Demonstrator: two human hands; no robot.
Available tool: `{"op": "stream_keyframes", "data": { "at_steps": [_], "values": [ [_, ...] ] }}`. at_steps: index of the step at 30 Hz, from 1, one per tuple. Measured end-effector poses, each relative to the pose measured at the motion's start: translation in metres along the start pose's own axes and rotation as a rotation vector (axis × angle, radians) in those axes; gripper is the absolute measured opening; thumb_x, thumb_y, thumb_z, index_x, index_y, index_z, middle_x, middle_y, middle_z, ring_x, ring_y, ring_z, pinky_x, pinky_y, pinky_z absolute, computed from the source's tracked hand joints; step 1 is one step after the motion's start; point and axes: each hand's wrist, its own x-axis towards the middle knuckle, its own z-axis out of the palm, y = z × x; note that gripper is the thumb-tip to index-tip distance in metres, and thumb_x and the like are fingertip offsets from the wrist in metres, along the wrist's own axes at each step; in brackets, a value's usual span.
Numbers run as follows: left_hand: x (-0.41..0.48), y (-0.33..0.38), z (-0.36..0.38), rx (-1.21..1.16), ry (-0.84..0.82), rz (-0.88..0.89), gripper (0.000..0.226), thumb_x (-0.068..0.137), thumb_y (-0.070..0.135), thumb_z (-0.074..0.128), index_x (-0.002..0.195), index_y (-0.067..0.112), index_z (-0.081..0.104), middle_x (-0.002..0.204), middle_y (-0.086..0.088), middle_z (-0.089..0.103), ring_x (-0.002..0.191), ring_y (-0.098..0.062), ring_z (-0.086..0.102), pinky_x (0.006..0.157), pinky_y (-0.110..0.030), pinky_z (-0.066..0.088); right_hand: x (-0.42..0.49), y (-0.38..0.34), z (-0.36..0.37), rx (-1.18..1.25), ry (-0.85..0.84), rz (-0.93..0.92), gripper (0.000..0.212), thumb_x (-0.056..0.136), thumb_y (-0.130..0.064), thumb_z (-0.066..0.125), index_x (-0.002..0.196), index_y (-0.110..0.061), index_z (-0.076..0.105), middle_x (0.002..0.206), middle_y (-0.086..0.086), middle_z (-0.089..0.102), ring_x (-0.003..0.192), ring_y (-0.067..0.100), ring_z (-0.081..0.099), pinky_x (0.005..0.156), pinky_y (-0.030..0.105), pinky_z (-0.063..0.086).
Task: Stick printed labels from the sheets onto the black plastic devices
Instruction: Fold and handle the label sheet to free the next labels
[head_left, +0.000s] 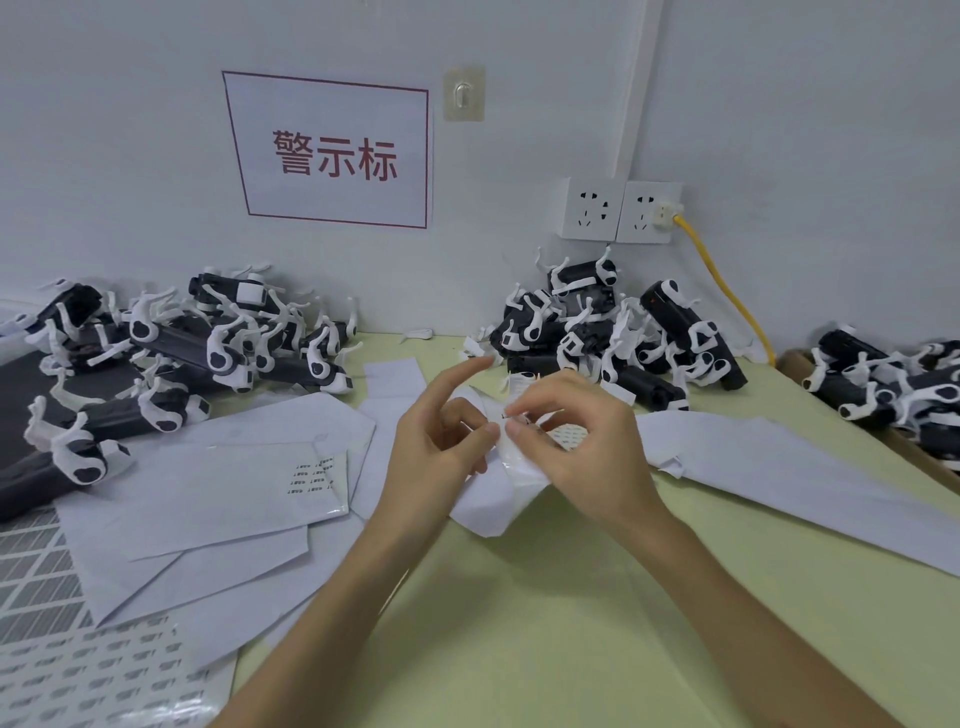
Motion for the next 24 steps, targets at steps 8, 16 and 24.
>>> {"op": "stream_keyframes", "data": {
  "at_steps": [8,16,24],
  "values": [
    [0.0,0.0,0.003,0.145,0.076,-0.073,0.027,0.077,0.006,0.063,0.089,0.028,0.076,0.081,-0.001,0.062,0.068,-0.015,0.056,0.064,-0.02,0.046,0.003,-0.004,-0.004,0.222,-0.037,0.121,0.007,0.083,-0.01,0.069,0.088,-0.012,0.073,0.092,0.001,0.071,0.089,0.016,0.067,0.077,0.023,0.05],
    [-0.001,0.005,0.003,0.157,0.112,-0.037,0.017,0.082,0.032,0.068,0.096,0.035,0.078,0.108,0.012,0.069,0.095,-0.006,0.063,0.093,-0.032,0.047,0.008,0.0,-0.012,0.489,-0.166,0.325,0.031,0.089,-0.021,0.055,0.107,-0.028,0.079,0.118,0.0,0.073,0.102,0.013,0.064,0.088,0.035,0.045],
    [0.003,0.0,0.001,0.08,0.193,-0.016,0.014,0.092,0.012,0.073,0.083,0.022,0.078,0.073,0.011,0.072,0.073,0.0,0.063,0.07,-0.012,0.046,0.005,-0.004,-0.007,0.415,-0.192,0.287,0.031,0.088,-0.018,0.057,0.109,-0.024,0.079,0.115,-0.003,0.071,0.097,0.017,0.065,0.083,0.02,0.049]
  ]
}}
